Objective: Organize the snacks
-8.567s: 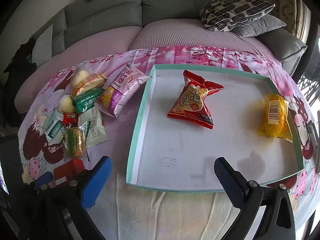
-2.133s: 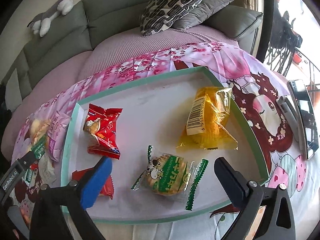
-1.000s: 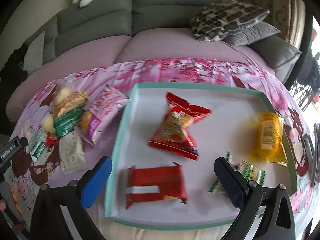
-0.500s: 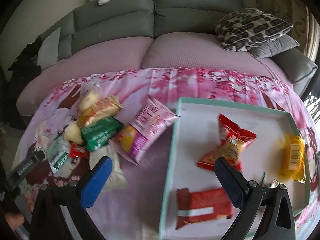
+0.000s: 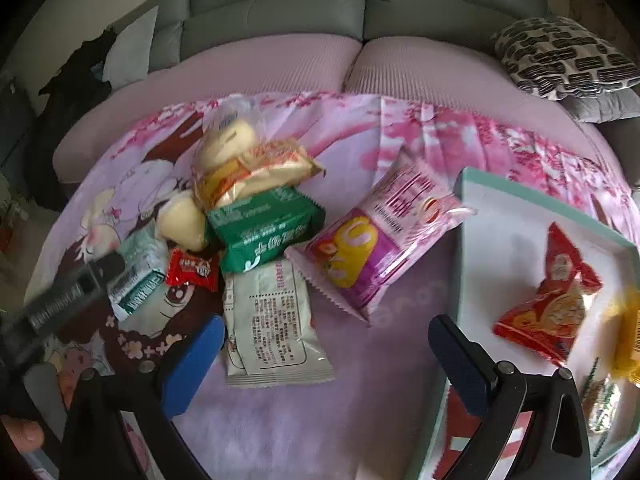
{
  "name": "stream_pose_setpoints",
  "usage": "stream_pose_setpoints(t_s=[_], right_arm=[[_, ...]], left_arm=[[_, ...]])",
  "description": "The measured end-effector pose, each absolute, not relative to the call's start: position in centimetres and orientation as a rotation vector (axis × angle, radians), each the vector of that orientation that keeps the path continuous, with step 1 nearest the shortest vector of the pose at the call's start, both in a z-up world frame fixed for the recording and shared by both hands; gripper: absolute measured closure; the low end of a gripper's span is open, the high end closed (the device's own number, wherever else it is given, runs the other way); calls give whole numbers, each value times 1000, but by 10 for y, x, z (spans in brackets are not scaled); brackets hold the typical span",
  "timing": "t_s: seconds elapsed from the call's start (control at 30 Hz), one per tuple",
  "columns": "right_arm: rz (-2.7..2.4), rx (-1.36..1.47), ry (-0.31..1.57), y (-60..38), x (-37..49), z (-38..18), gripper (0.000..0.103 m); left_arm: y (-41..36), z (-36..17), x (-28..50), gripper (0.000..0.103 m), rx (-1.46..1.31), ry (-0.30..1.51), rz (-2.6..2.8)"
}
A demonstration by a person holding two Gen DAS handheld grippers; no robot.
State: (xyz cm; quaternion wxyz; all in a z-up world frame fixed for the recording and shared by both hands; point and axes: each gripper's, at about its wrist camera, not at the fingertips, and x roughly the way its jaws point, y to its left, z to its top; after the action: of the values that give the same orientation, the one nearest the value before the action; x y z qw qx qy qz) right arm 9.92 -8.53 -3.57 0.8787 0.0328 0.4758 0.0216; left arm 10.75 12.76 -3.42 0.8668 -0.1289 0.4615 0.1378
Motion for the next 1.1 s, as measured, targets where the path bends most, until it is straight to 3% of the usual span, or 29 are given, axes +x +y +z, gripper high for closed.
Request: stream_pose_setpoints(t_s=[0.5,1.1], right_arm=[[77,15,1048,-68,110,-65,0],[73,-42,1046,-59,109,-67,0]], left_arm=[[101,-52,135,0,-258,999,245],[126,-56,122,0,-217,1046,386]])
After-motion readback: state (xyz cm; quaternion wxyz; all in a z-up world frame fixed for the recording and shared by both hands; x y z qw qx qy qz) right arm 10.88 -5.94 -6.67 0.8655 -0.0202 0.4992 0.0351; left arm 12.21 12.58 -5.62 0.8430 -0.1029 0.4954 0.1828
